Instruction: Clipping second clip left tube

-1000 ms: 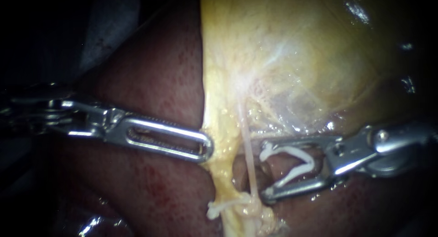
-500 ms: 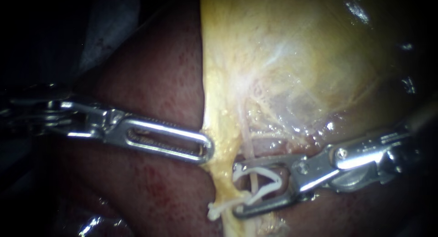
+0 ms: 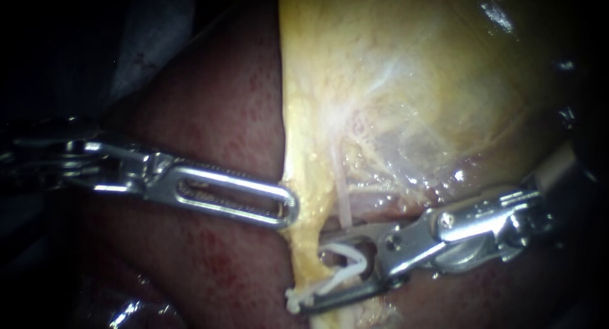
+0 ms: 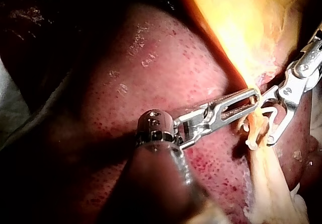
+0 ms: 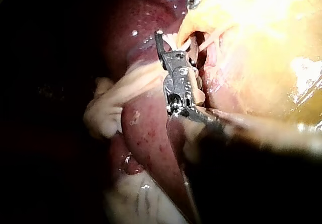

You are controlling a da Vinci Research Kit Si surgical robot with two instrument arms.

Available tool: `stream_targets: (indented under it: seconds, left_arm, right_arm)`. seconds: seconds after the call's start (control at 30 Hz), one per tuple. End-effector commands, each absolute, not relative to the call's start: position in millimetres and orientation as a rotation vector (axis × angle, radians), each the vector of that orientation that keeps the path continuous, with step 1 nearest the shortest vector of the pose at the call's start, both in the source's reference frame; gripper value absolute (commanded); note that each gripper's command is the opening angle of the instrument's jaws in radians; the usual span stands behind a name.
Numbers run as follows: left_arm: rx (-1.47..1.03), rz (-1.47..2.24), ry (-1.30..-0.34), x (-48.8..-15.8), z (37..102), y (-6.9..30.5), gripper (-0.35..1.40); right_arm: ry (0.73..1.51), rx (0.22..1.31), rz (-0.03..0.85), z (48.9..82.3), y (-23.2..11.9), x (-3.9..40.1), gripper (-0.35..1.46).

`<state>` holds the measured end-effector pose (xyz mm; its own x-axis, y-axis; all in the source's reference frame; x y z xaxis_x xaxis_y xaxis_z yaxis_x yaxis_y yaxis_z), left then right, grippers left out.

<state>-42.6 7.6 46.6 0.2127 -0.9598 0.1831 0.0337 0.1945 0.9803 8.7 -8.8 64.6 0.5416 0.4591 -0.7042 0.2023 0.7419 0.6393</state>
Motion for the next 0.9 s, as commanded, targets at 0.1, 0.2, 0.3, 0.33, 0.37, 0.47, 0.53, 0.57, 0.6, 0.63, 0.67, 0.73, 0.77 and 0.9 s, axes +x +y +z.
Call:
stream_targets:
  seconds: [0.1,0.2,0.3,0.33,0.37,0.47,0.53,0.57,0.6,0.63,0.67,0.73,0.77,0.9]
  left_arm:
    - [1.122,-0.943,-1.1,-42.7,46.6,7.5,-0.35]
    - [1.122,-0.943,-1.1,-42.7,46.5,7.5,-0.35]
    - [1.122,-0.943,-1.1,-42.7,46.5,7.5,-0.35]
    - [1.122,-0.943,-1.1,-42.7,46.5,7.5,-0.35]
    - [1.122,-0.943,-1.1,-42.7,46.5,7.5,-0.35]
    - [1.122,-0.944,-1.1,-42.7,46.5,7.5,-0.35]
    - [1.122,-0.944,-1.101,-42.8,46.5,7.5,-0.35]
    - [1.122,-0.944,-1.101,-42.8,46.5,7.5,-0.35]
    - [1.122,-0.944,-1.101,-42.8,46.5,7.5,-0.35]
    - [1.122,-0.944,-1.101,-42.8,46.5,7.5,-0.35]
    - [1.122,-0.944,-1.101,-42.8,46.5,7.5,-0.35]
    - [1.122,-0.944,-1.101,-42.8,46.5,7.5,-0.35]
    - [1.122,-0.944,-1.101,-42.8,46.5,7.5,-0.35]
    - [1.122,-0.944,-1.101,-42.8,46.5,7.5,-0.35]
  right_arm:
    - [1.01,0.754,0.166,65.2,-9.2,9.2,0.46]
    - [1.009,0.759,0.164,65.4,-9.2,9.4,0.44]
    - [1.005,0.772,0.165,65.5,-9.1,9.4,0.43]
    - [1.005,0.772,0.165,65.5,-9.1,9.4,0.43]
    - [1.005,0.772,0.165,65.6,-9.1,9.5,0.42]
    - [1.005,0.772,0.165,65.6,-9.0,9.5,0.4]
    - [1.001,0.778,0.175,65.7,-9.0,9.6,0.34]
    - [0.998,0.781,0.18,65.7,-8.9,9.6,0.32]
    - [0.998,0.781,0.18,65.8,-8.9,9.6,0.3]
    - [0.996,0.784,0.185,65.8,-8.8,9.6,0.24]
    - [0.994,0.788,0.19,65.9,-8.7,9.6,0.16]
    - [0.984,0.801,0.21,66.0,-8.3,9.6,0.03]
    - [0.98,0.807,0.22,66.0,-8.2,9.5,-0.05]
    - [0.968,0.823,0.245,66.3,-7.9,9.5,-0.3]
